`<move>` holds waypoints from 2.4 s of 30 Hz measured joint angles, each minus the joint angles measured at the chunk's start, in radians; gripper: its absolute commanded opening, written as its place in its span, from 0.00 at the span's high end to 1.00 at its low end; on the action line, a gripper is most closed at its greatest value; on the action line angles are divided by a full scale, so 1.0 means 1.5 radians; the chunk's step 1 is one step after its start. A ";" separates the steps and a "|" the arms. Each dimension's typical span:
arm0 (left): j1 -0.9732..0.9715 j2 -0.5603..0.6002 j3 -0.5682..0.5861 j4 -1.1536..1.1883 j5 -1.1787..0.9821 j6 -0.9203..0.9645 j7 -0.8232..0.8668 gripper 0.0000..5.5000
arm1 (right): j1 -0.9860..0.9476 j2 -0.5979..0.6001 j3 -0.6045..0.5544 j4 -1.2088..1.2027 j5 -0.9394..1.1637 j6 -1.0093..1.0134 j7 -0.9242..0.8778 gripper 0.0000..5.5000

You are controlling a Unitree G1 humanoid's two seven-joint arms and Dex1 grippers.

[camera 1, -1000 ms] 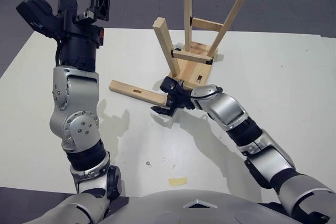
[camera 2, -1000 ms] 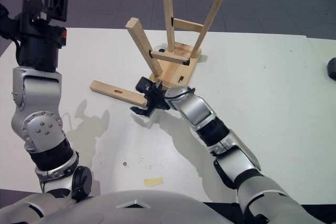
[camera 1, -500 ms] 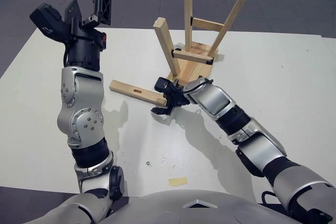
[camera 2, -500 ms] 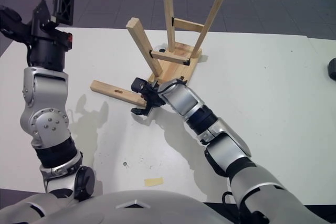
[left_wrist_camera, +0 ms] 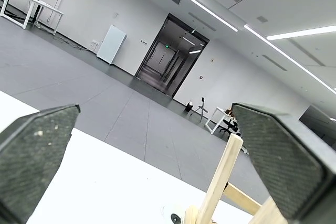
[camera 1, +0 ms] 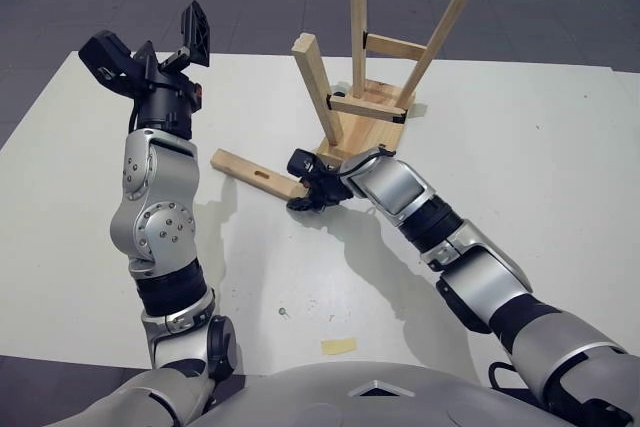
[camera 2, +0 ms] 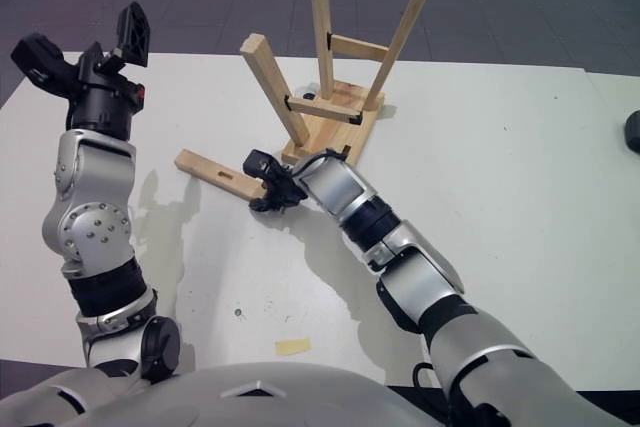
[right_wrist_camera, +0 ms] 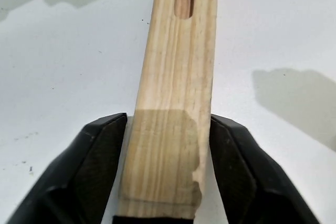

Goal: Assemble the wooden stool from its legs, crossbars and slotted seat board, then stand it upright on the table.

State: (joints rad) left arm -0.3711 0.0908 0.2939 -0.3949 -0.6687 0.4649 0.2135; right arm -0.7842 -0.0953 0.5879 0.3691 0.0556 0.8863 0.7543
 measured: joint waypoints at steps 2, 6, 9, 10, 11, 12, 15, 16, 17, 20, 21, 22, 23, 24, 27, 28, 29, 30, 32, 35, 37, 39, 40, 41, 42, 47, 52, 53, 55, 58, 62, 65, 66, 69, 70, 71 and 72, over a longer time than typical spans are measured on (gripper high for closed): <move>0.000 0.000 0.000 0.001 0.000 0.004 0.003 0.02 | 0.004 -0.006 0.007 -0.012 -0.008 -0.002 0.004 0.63; 0.002 0.000 0.007 0.008 0.001 0.025 0.019 0.02 | 0.043 -0.028 0.005 -0.075 -0.009 -0.048 0.021 0.63; 0.024 0.003 0.013 0.005 -0.009 0.068 0.027 0.02 | 0.055 -0.028 -0.021 -0.103 -0.008 -0.109 0.012 0.63; 0.044 0.005 0.022 -0.002 -0.028 0.093 0.032 0.02 | 0.056 -0.026 -0.037 -0.110 -0.007 -0.132 0.005 0.63; 0.060 0.007 0.033 -0.010 -0.047 0.113 0.033 0.02 | 0.057 -0.025 -0.049 -0.116 -0.006 -0.143 -0.002 0.63; 0.080 0.009 0.047 -0.023 -0.077 0.136 0.035 0.02 | 0.058 -0.025 -0.062 -0.125 -0.006 -0.154 -0.007 0.63; 0.115 0.006 0.090 -0.064 -0.216 0.179 0.049 0.02 | 0.066 -0.024 -0.096 -0.155 0.009 -0.179 -0.014 0.63; 0.114 0.005 0.100 -0.074 -0.257 0.181 0.058 0.02 | 0.068 -0.023 -0.101 -0.160 0.010 -0.188 -0.016 0.63; 0.107 0.003 0.107 -0.081 -0.298 0.180 0.072 0.02 | 0.072 -0.023 -0.104 -0.161 0.009 -0.205 -0.024 0.63; 0.071 0.005 0.121 -0.085 -0.396 0.174 0.128 0.02 | 0.099 -0.018 -0.121 -0.165 0.005 -0.248 -0.057 0.63; 0.068 0.007 0.130 -0.081 -0.413 0.168 0.140 0.02 | 0.107 -0.016 -0.125 -0.170 0.005 -0.255 -0.065 0.63; 0.068 0.009 0.141 -0.072 -0.435 0.159 0.155 0.02 | 0.116 -0.016 -0.129 -0.177 0.003 -0.265 -0.075 0.63; 0.069 0.011 0.151 -0.061 -0.453 0.150 0.169 0.02 | 0.122 -0.016 -0.130 -0.181 0.000 -0.275 -0.086 0.63; 0.073 0.012 0.158 -0.057 -0.467 0.142 0.181 0.02 | 0.124 -0.014 -0.132 -0.183 -0.006 -0.286 -0.095 0.63; 0.098 0.028 0.163 -0.060 -0.501 0.132 0.195 0.02 | 0.132 -0.011 -0.148 -0.194 -0.009 -0.310 -0.117 0.63; 0.114 0.040 0.163 -0.065 -0.514 0.132 0.190 0.02 | 0.136 -0.011 -0.155 -0.203 -0.009 -0.319 -0.122 0.63; 0.126 0.049 0.163 -0.068 -0.524 0.132 0.184 0.02 | 0.140 -0.011 -0.160 -0.209 -0.008 -0.327 -0.125 0.63; 0.135 0.058 0.159 -0.068 -0.530 0.133 0.177 0.02 | 0.144 -0.011 -0.164 -0.217 -0.006 -0.330 -0.125 0.63; 0.142 0.062 0.141 -0.065 -0.537 0.131 0.165 0.02 | 0.154 -0.011 -0.169 -0.236 0.004 -0.336 -0.122 0.63; 0.123 0.057 0.093 -0.038 -0.525 0.125 0.149 0.02 | 0.171 -0.013 -0.164 -0.255 0.011 -0.338 -0.104 0.63; 0.104 0.053 0.074 -0.021 -0.522 0.115 0.141 0.02 | 0.182 -0.017 -0.157 -0.268 0.014 -0.338 -0.092 0.63; 0.087 0.051 0.071 -0.006 -0.512 0.098 0.136 0.07 | 0.191 -0.026 -0.150 -0.280 0.015 -0.338 -0.080 0.63; 0.083 0.051 0.071 0.000 -0.511 0.087 0.133 0.09 | 0.194 -0.030 -0.148 -0.287 0.015 -0.338 -0.075 0.63; 0.078 0.051 0.073 0.005 -0.511 0.081 0.130 0.13 | 0.196 -0.033 -0.146 -0.290 0.015 -0.337 -0.070 0.63; 0.071 0.051 0.074 0.013 -0.510 0.070 0.127 0.16 | 0.197 -0.036 -0.141 -0.295 0.014 -0.336 -0.066 0.63; 0.065 0.055 0.074 0.018 -0.507 0.052 0.096 0.34 | 0.198 -0.041 -0.136 -0.296 0.006 -0.337 -0.071 0.63; 0.070 0.055 0.072 0.018 -0.504 0.046 0.081 0.48 | 0.198 -0.039 -0.138 -0.295 0.005 -0.338 -0.081 0.63; 0.072 0.054 0.073 0.018 -0.510 0.045 0.079 0.52 | 0.198 -0.039 -0.138 -0.295 0.006 -0.338 -0.082 0.63; 0.075 0.054 0.075 0.018 -0.527 0.041 0.069 0.58 | 0.198 -0.038 -0.140 -0.295 0.006 -0.338 -0.084 0.63; 0.082 0.054 0.075 0.018 -0.538 0.041 0.061 0.66 | 0.198 -0.038 -0.143 -0.295 0.006 -0.338 -0.087 0.63; 0.084 0.059 0.071 0.018 -0.539 0.041 0.040 0.75 | 0.198 -0.038 -0.145 -0.295 0.007 -0.338 -0.089 0.63; 0.085 0.065 0.070 0.018 -0.539 0.041 0.024 0.76 | 0.197 -0.037 -0.147 -0.295 0.010 -0.341 -0.089 0.63; 0.085 0.067 0.070 0.019 -0.539 0.041 0.016 0.76 | 0.197 -0.036 -0.147 -0.295 0.010 -0.342 -0.089 0.63; 0.085 0.068 0.070 0.022 -0.539 0.042 0.001 0.76 | 0.197 -0.036 -0.147 -0.296 0.010 -0.346 -0.089 0.63; 0.085 0.071 0.069 0.024 -0.539 0.042 -0.004 0.76 | 0.197 -0.037 -0.147 -0.296 0.009 -0.346 -0.090 0.63; 0.085 0.076 0.069 0.026 -0.539 0.045 -0.010 0.77 | 0.197 -0.037 -0.147 -0.298 0.009 -0.346 -0.090 0.63; 0.085 0.085 0.068 0.028 -0.538 0.050 -0.029 0.77 | 0.197 -0.038 -0.147 -0.302 0.009 -0.344 -0.092 0.63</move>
State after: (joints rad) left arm -0.2442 0.2189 0.3964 -0.3531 -1.4763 0.5405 0.1700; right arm -0.4885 -0.1522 0.3677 -0.0836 0.0693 0.3707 0.6167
